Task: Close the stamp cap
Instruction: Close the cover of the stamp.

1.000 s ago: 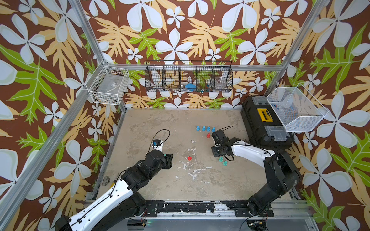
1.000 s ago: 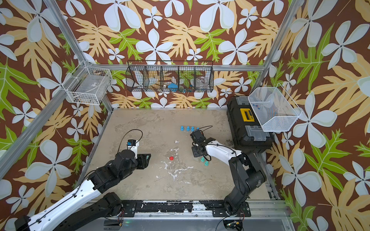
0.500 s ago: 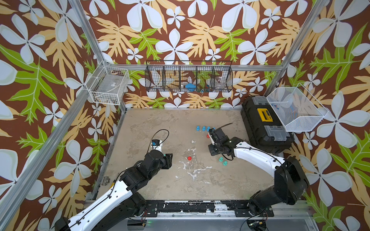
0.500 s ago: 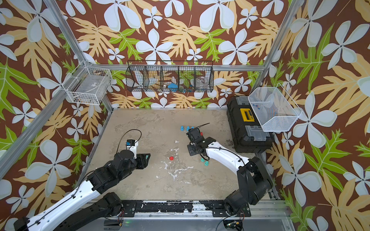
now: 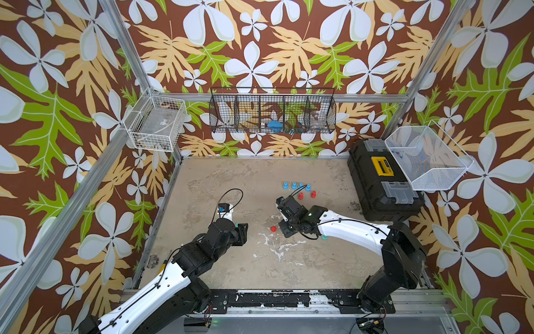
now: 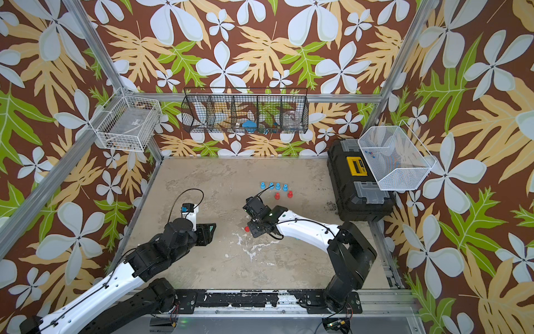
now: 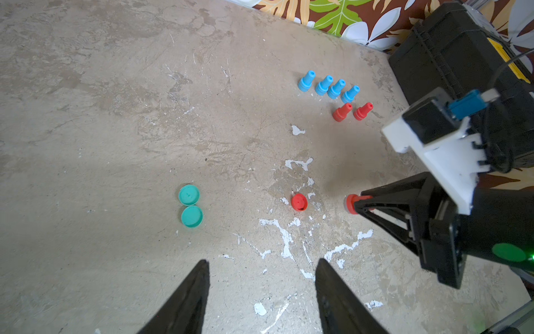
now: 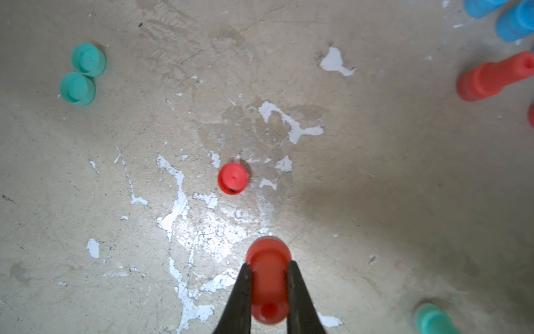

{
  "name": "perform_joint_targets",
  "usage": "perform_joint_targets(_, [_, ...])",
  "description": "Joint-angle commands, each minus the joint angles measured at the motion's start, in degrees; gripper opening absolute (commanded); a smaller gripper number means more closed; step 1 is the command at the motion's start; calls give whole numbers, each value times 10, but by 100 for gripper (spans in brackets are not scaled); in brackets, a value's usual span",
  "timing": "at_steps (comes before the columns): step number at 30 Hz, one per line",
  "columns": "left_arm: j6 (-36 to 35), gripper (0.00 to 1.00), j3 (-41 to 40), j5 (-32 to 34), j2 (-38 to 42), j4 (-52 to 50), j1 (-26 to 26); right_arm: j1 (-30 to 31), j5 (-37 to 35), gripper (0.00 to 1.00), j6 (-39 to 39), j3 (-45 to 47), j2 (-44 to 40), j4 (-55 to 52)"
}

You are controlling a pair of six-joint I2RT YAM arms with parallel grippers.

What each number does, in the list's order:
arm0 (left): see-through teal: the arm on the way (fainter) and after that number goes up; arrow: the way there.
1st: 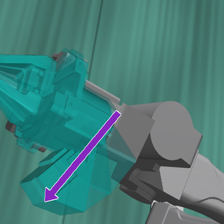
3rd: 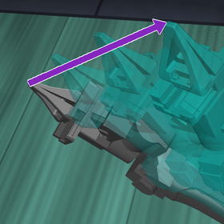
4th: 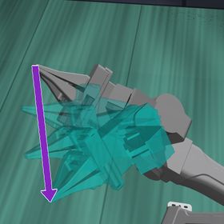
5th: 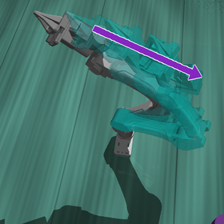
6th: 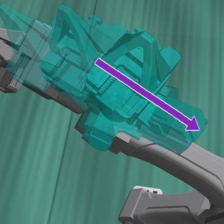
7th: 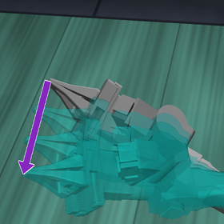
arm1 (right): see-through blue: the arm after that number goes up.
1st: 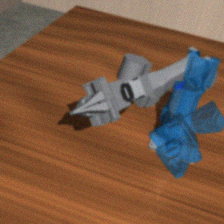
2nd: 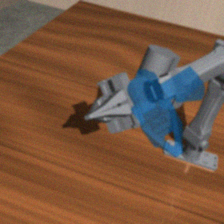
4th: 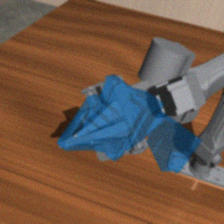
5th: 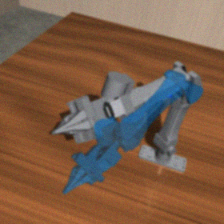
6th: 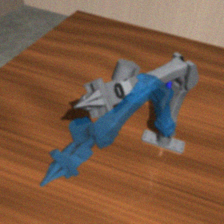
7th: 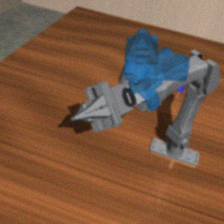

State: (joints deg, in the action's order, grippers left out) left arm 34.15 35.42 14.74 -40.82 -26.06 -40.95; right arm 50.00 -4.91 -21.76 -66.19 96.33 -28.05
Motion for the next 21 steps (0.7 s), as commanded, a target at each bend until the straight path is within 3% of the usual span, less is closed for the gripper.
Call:
perform_joint_targets(1, [-3, 61, -1, 6, 4, 2, 1, 16, -2, 6, -12, -16, 24, 13])
perform_joint_targets(21, [-6, 61, -7, 6, 11, 9, 2, 37, -34, 6, -3, -110, 125, -6])
